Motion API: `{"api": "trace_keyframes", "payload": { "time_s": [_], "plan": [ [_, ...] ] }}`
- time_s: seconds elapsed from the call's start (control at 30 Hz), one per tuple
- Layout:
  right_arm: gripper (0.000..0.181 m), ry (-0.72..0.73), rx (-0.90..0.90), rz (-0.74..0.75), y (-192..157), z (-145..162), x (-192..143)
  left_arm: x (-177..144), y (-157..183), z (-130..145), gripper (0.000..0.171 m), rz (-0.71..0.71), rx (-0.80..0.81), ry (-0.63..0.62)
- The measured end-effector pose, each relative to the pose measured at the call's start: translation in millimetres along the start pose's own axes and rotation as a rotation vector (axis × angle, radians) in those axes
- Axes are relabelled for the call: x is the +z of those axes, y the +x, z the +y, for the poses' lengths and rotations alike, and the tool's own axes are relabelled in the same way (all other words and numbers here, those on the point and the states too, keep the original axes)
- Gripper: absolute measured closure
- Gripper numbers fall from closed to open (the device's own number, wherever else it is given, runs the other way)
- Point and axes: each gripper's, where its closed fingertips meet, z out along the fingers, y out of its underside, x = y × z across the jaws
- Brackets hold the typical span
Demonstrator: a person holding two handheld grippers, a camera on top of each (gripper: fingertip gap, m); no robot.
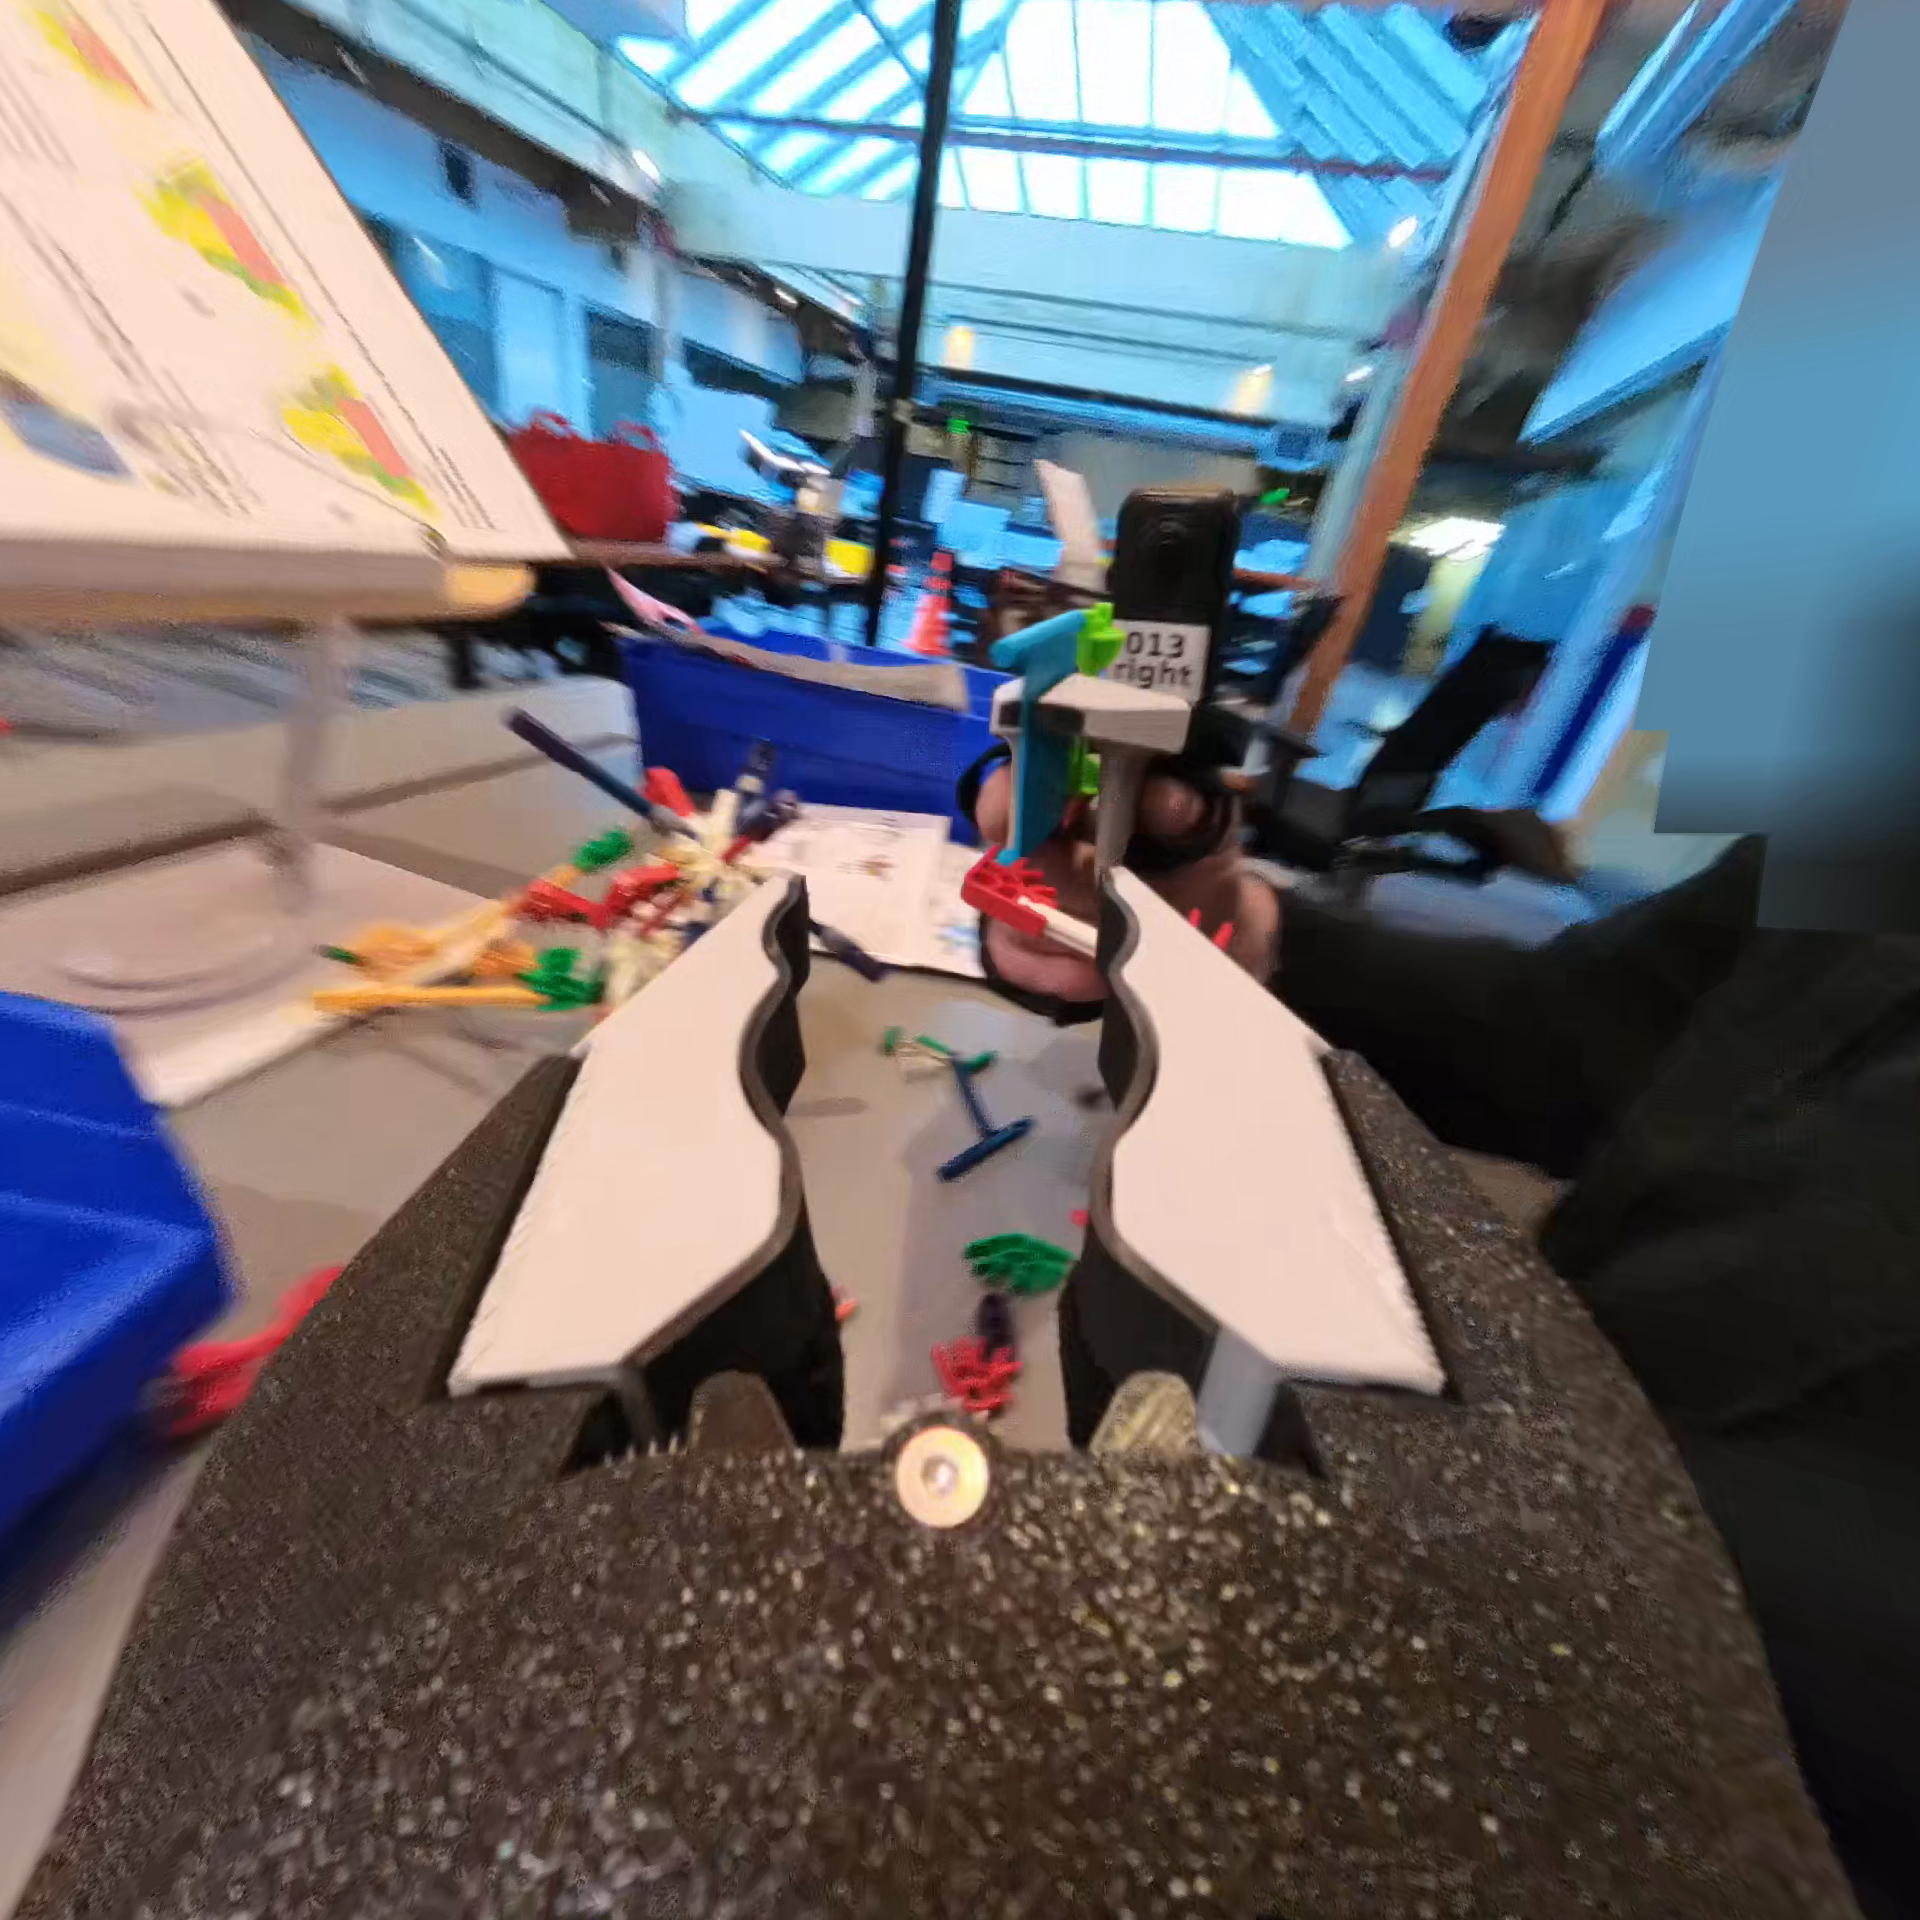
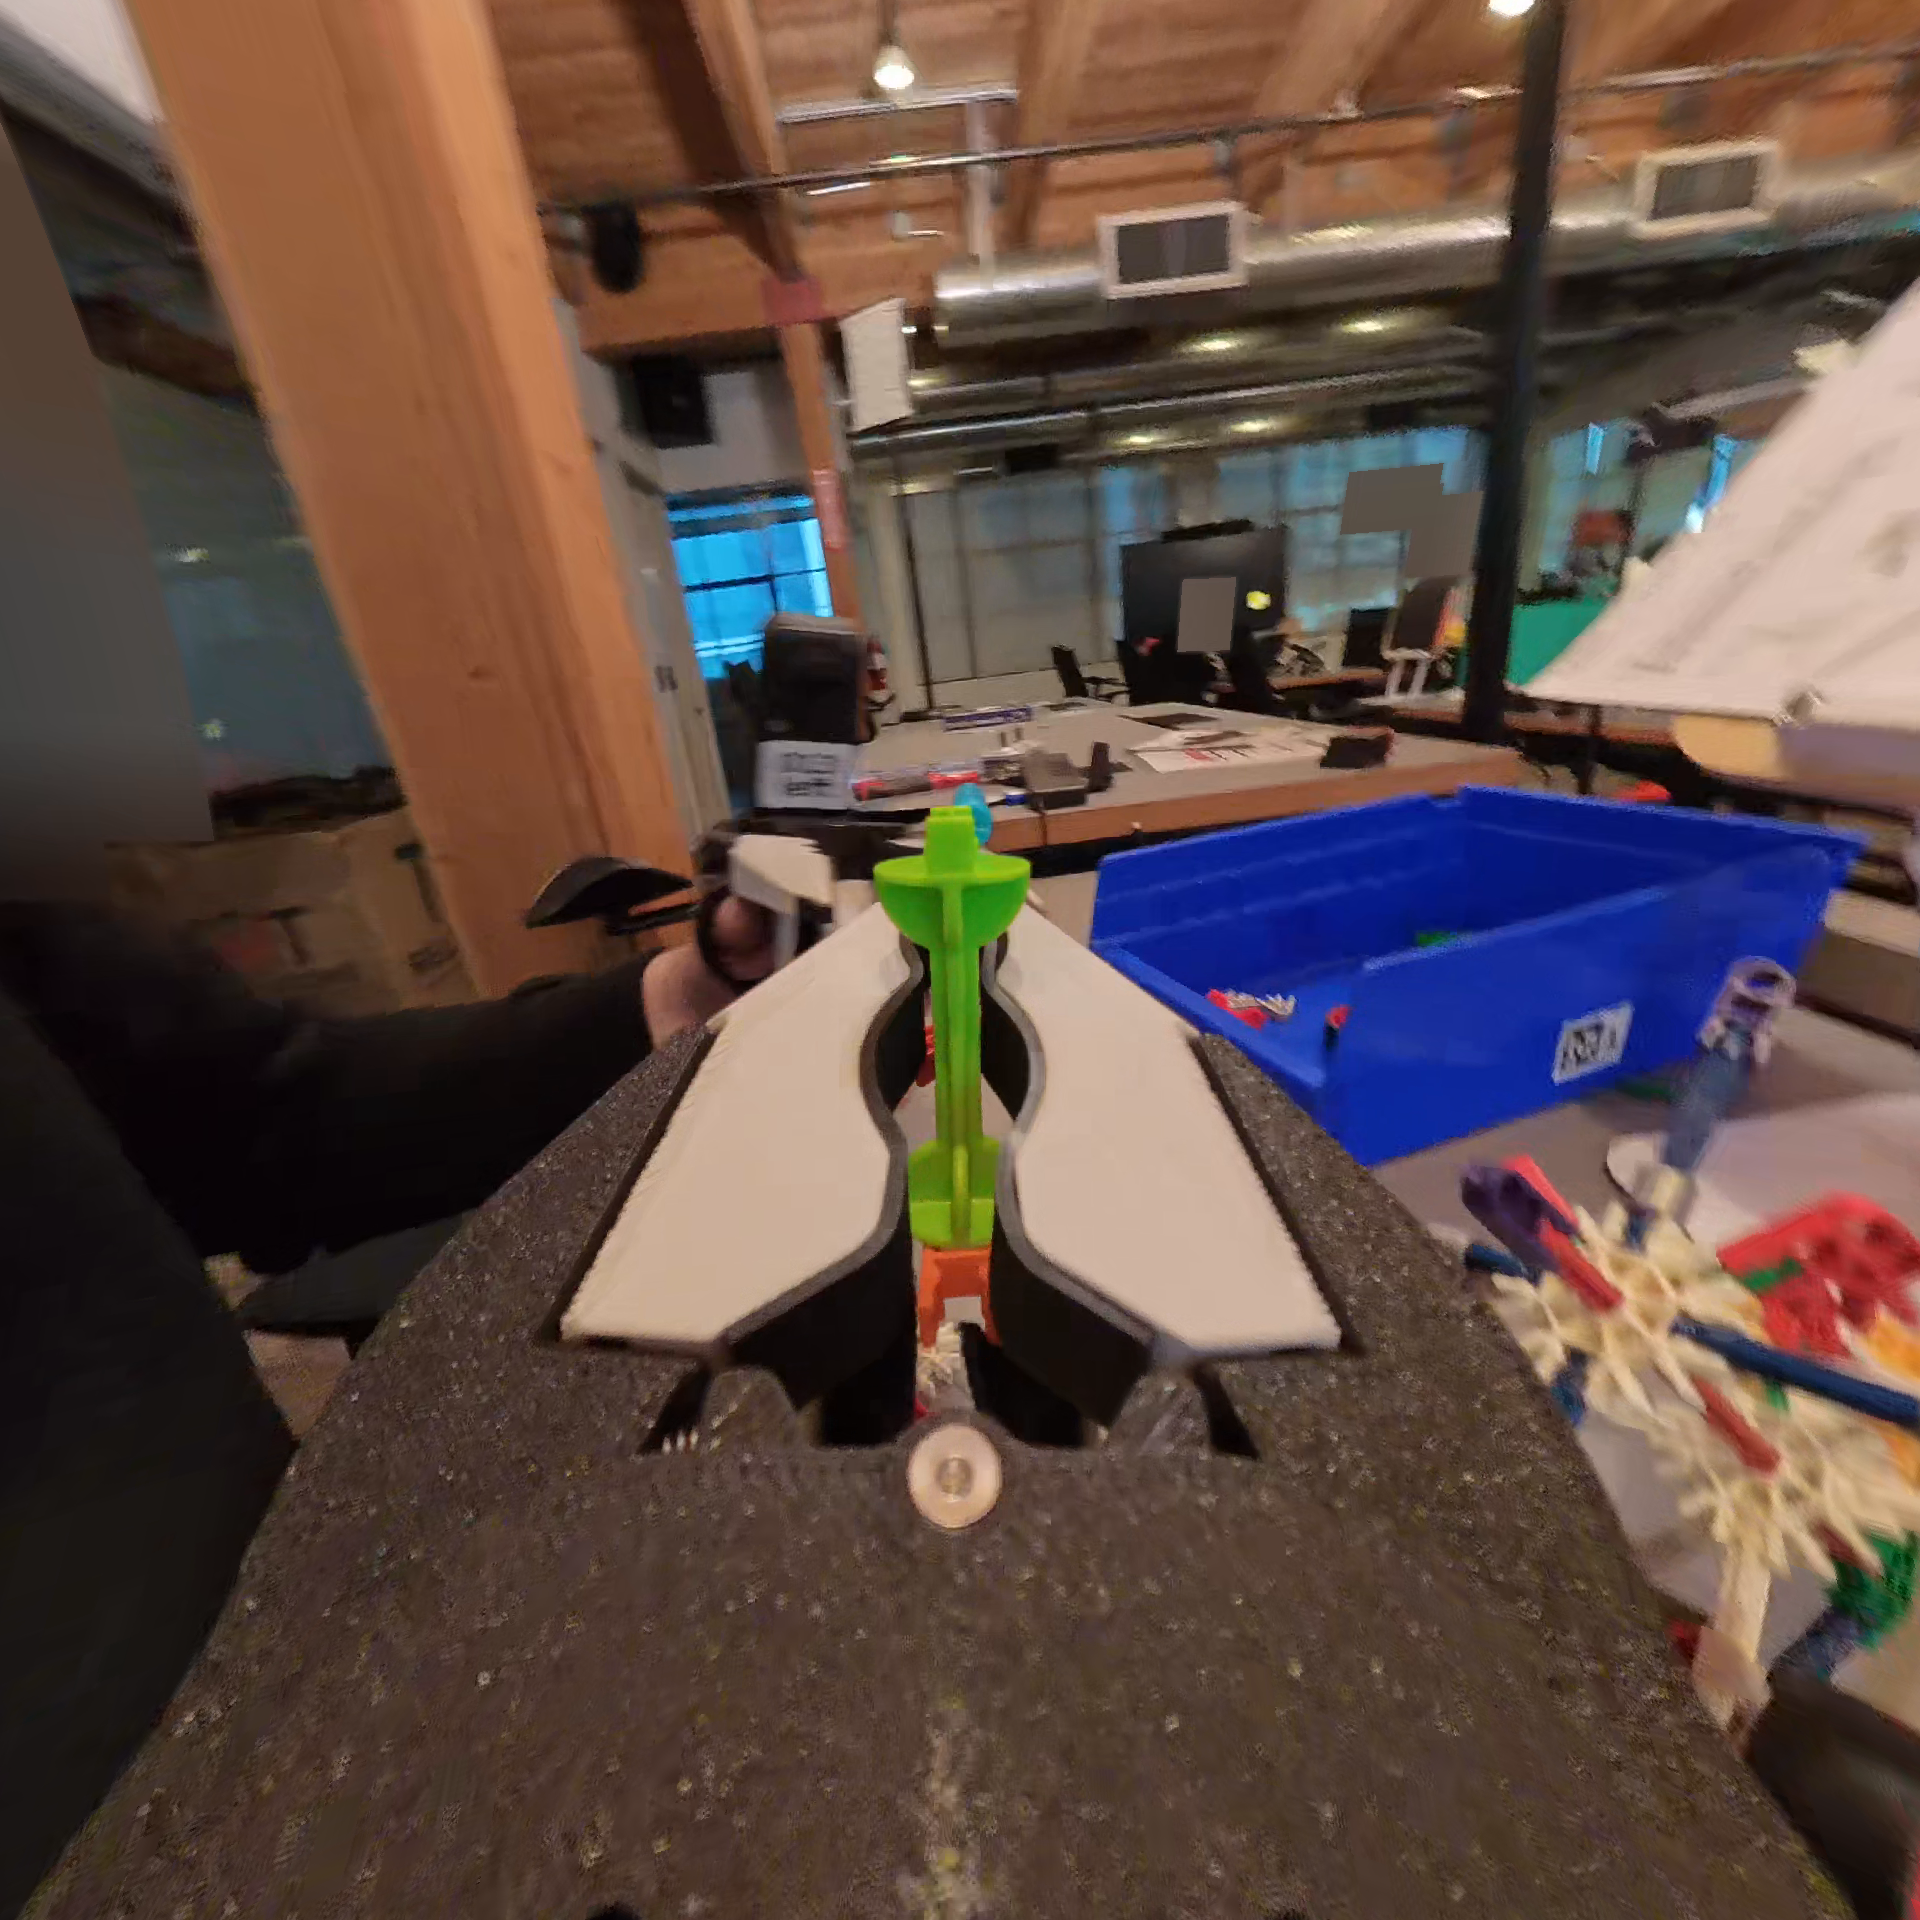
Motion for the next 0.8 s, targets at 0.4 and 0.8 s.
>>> {"api": "trace_keyframes", "payload": {
  "time_s": [0.4, 0.8],
  "plan": [
    [0.167, -0.166, -0.189, -0.006, -6, 15, 4, 49, 17, 38, 0.158, 0.160, -0.152, -0.181],
    [0.181, -0.277, -0.252, 0.061, 3, 32, -2, 57, 11, 31, 0.166, 0.013, 0.189, -0.247]
  ]
}}
